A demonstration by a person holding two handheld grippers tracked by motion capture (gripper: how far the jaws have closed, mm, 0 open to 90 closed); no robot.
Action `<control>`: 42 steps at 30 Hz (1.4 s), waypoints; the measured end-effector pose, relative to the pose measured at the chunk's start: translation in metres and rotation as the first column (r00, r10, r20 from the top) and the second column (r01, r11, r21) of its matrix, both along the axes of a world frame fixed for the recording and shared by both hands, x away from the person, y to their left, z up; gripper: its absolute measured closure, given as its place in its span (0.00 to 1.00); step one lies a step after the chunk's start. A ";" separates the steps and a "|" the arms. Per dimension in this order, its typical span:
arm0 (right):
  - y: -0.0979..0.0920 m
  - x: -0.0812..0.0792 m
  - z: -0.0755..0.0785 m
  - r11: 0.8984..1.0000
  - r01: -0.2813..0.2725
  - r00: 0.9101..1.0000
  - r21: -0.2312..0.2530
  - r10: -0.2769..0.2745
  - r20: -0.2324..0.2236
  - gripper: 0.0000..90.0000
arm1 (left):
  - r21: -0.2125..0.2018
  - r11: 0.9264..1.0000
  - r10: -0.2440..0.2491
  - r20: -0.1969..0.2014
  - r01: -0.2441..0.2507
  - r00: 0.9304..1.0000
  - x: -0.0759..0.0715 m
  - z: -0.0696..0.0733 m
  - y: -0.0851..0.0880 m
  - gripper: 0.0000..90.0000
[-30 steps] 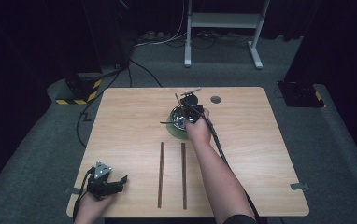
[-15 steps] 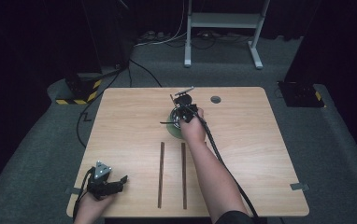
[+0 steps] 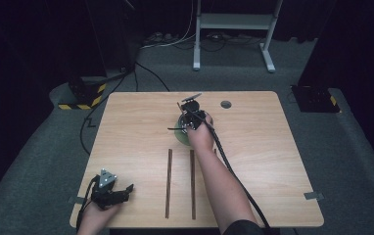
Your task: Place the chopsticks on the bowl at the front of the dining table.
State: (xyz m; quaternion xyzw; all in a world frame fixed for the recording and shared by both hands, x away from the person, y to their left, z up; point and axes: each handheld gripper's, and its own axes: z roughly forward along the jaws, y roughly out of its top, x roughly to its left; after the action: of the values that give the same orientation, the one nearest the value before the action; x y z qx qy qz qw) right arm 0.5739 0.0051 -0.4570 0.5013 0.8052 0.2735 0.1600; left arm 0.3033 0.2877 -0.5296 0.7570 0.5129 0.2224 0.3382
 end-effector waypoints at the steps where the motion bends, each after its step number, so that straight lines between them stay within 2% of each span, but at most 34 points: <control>1: 0.000 0.000 -0.001 1.000 -0.001 1.000 0.000 0.001 -0.003 0.87 | 0.000 1.000 0.000 0.000 0.000 1.000 0.000 0.000 0.000 0.21; 5: 0.000 -0.001 0.001 1.000 0.000 1.000 0.000 0.000 0.005 0.84 | 0.000 1.000 0.000 0.000 0.000 1.000 0.000 0.000 0.000 0.21; 9: -0.003 -0.006 0.010 1.000 -0.005 1.000 0.011 0.004 0.029 0.81 | 0.000 1.000 0.000 0.000 0.000 1.000 0.000 0.000 0.000 0.21; 12: -0.007 -0.015 0.022 1.000 -0.007 0.998 0.004 0.007 0.069 0.82 | 0.001 1.000 -0.001 0.001 0.001 1.000 0.000 0.000 -0.001 0.21; 19: -0.020 -0.030 0.025 1.000 0.003 0.996 0.006 -0.003 0.092 0.77 | 0.002 1.000 -0.005 0.000 0.005 1.000 0.001 0.000 -0.001 0.21; 21: -0.032 -0.040 0.028 1.000 0.009 0.995 0.021 -0.011 0.097 0.75 | 0.001 1.000 -0.005 0.001 0.005 1.000 0.001 0.000 -0.001 0.21; 23: -0.035 -0.043 0.029 1.000 0.010 0.994 0.027 -0.013 0.104 0.74 | 0.001 1.000 -0.005 0.001 0.005 1.000 0.001 0.000 -0.001 0.21; 25: -0.049 -0.057 0.032 0.999 0.016 0.992 0.038 -0.021 0.124 0.73 | 0.002 1.000 -0.005 0.000 0.005 1.000 0.001 0.000 -0.001 0.21; 26: -0.049 -0.057 0.032 0.999 0.016 0.992 0.038 -0.021 0.124 0.73 | 0.002 1.000 -0.005 0.000 0.005 1.000 0.001 0.000 -0.001 0.21; 28: -0.064 -0.068 0.034 0.999 0.025 0.990 0.039 -0.030 0.137 0.73 | 0.001 1.000 -0.006 0.000 0.006 1.000 0.001 0.000 -0.001 0.21; 31: -0.073 -0.076 0.035 0.999 0.028 0.989 0.045 -0.034 0.141 0.73 | 0.001 1.000 -0.007 0.000 0.007 1.000 0.001 0.000 -0.001 0.21; 32: -0.080 -0.083 0.034 0.998 0.033 0.989 0.048 -0.040 0.144 0.72 | 0.000 1.000 -0.007 0.000 0.007 1.000 0.001 0.000 -0.001 0.21; 34: -0.084 -0.085 0.033 0.998 0.034 0.989 0.048 -0.040 0.142 0.72 | 0.000 1.000 -0.007 0.000 0.007 1.000 0.001 0.000 -0.001 0.21; 38: -0.100 -0.104 0.025 0.998 0.041 0.989 0.053 -0.048 0.141 0.72 | 0.002 1.000 -0.008 0.001 0.008 1.000 0.001 0.000 -0.001 0.21; 42: -0.108 -0.116 0.020 0.998 0.047 0.987 0.045 -0.054 0.152 0.71 | 0.003 1.000 -0.008 0.001 0.008 1.000 0.001 0.000 -0.001 0.21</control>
State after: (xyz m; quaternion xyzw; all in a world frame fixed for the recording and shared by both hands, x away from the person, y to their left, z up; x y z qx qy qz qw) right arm 0.4577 -0.1025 -0.4372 0.5022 0.7718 0.3236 0.2177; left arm 0.3043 0.2870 -0.5295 0.7595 0.5093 0.2220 0.3384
